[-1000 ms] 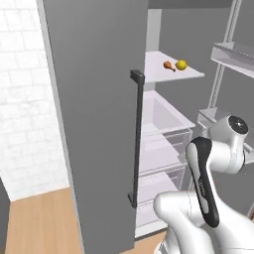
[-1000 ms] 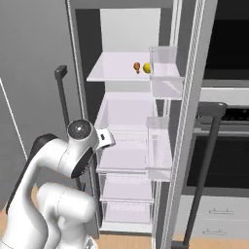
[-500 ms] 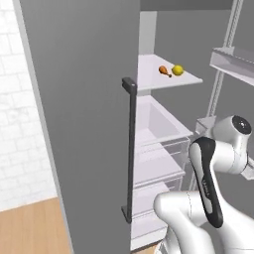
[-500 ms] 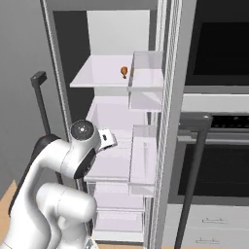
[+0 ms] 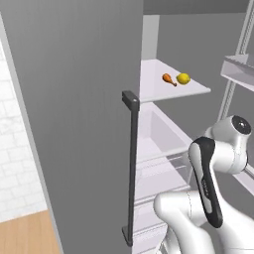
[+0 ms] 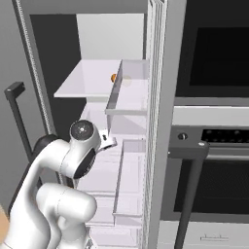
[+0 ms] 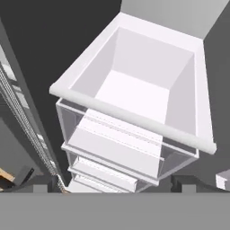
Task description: Place one lemon and one chicken drumstick in each tupperware on the nearby counter, to pack two identical lunches.
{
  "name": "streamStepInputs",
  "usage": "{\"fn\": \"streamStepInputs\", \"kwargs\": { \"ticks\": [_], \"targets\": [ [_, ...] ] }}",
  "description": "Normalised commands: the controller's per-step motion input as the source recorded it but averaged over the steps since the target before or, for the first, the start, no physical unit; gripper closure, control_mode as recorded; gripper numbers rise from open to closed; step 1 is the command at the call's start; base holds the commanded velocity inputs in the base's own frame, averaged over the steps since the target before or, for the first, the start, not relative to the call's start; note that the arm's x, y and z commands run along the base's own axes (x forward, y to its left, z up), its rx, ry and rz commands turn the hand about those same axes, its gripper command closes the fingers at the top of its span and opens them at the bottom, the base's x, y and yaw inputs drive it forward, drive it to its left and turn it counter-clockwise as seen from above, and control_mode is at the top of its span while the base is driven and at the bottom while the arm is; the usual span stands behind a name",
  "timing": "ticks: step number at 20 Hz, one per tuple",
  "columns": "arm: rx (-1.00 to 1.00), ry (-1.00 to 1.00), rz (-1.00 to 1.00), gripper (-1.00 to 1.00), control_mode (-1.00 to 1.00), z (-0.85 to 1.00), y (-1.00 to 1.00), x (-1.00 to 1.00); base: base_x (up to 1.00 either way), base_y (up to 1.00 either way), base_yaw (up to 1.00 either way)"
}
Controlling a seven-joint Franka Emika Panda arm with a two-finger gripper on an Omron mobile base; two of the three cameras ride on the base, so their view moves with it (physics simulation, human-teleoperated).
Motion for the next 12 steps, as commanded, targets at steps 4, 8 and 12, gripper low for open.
{"fn": "streamStepInputs", "kwargs": {
  "ticks": [4,8,12],
  "targets": [
    [0.0,-0.07,-0.1,-1.0,-1.0,0.63,0.0,0.0,0.02,0.0,0.0],
    [0.0,-0.22,-0.16,-1.0,-1.0,1.0,0.01,0.0,0.0,0.0,0.0],
    [0.0,-0.29,-0.13,-1.0,-1.0,1.0,0.08,0.0,0.0,0.0,0.0]
  ]
}}
